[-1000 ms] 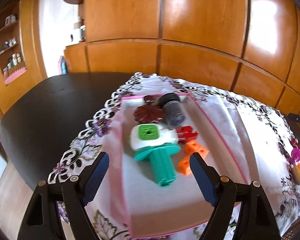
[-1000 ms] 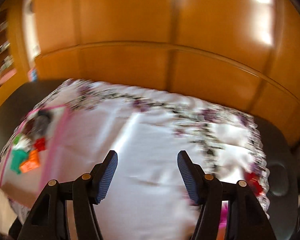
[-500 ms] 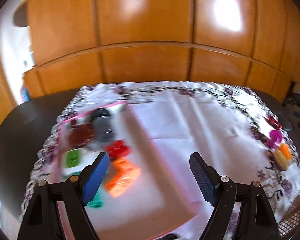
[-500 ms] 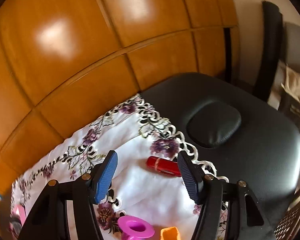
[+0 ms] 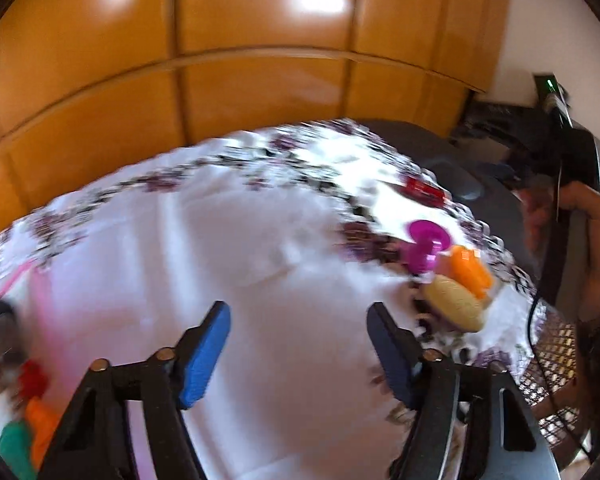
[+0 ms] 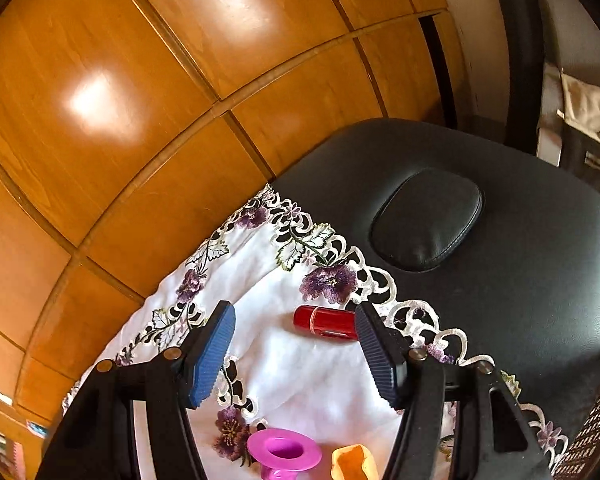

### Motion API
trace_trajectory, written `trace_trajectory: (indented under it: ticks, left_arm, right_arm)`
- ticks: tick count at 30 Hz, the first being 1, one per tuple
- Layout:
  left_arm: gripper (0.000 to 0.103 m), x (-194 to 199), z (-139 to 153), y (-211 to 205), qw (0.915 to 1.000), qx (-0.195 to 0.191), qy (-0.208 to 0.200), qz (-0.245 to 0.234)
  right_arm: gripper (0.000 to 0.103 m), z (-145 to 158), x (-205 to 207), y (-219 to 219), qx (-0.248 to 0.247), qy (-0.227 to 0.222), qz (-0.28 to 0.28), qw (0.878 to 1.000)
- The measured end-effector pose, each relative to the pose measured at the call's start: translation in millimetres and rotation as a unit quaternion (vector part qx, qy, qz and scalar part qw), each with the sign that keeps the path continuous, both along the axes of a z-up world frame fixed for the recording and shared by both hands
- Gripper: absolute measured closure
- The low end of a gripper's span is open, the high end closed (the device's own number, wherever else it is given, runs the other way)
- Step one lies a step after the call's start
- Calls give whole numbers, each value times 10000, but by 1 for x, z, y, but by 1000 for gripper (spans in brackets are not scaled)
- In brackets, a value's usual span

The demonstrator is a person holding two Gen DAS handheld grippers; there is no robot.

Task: Organize rigid objects
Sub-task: 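Grasp the magenta spool with the left gripper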

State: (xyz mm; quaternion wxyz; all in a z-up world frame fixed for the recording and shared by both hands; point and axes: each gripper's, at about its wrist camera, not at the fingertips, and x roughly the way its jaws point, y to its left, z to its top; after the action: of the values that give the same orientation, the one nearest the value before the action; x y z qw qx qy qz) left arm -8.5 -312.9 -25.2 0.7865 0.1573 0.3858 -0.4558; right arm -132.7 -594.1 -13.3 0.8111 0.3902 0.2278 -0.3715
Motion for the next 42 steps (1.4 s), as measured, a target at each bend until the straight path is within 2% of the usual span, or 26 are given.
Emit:
trace_trajectory:
  ticks: [1,5,12,17,18,20,21,25,28,31,35,38,42]
  left_arm:
    - [42,-2,-2,-9,9999,-4,99,-131]
    - [43,-3,-10,-49,9971,-47,349,-671]
    - [42,-16,-21,-112,9882,79,371,-1483]
    - [43,-15,-38,-143,9828,245,579,-1738]
    - [44,-14,-41,-148,9822,263,620,-1756]
    - [61,-12,-48,-157,9803,301,824,-1772]
    - [70,-11,-52,-161,9797,323,907,-1758]
    - [70,-5,-51,-150,9845,115,905,-1499]
    - [70,3,-45,-121,9923,63,666,-1044]
    - [70,11,-41,-83,9987,102,340,-376]
    - [70,14,-52,-29,9992,312,72,225]
    - [71,13,-63,-3,9989,270,-19,375]
    - [71,11,-67,2,9991,213,-54,349]
  right_arm:
    - [40,0,0,0,17,-26,5,10000]
    - [40,0,-1,-1,80,-115,33,9999]
    - [40,-3,2,-2,213,-191,134,9995]
    - [40,-4,4,-1,254,-198,173,9993]
    - [40,-4,5,-1,264,-204,170,9993]
    - [40,-5,6,-2,297,-201,176,9992]
    - [40,-6,6,-2,302,-196,183,9992]
    - [40,-7,6,-2,310,-183,175,9992]
    - [40,-8,2,-4,376,-208,77,9990]
    - [40,-12,-3,-8,522,-256,-50,9983]
    - [40,-20,-11,-14,734,-217,-292,9966]
    - [40,-24,-12,-16,790,-84,-419,9960]
    - [40,-30,-1,-16,770,392,-335,9957]
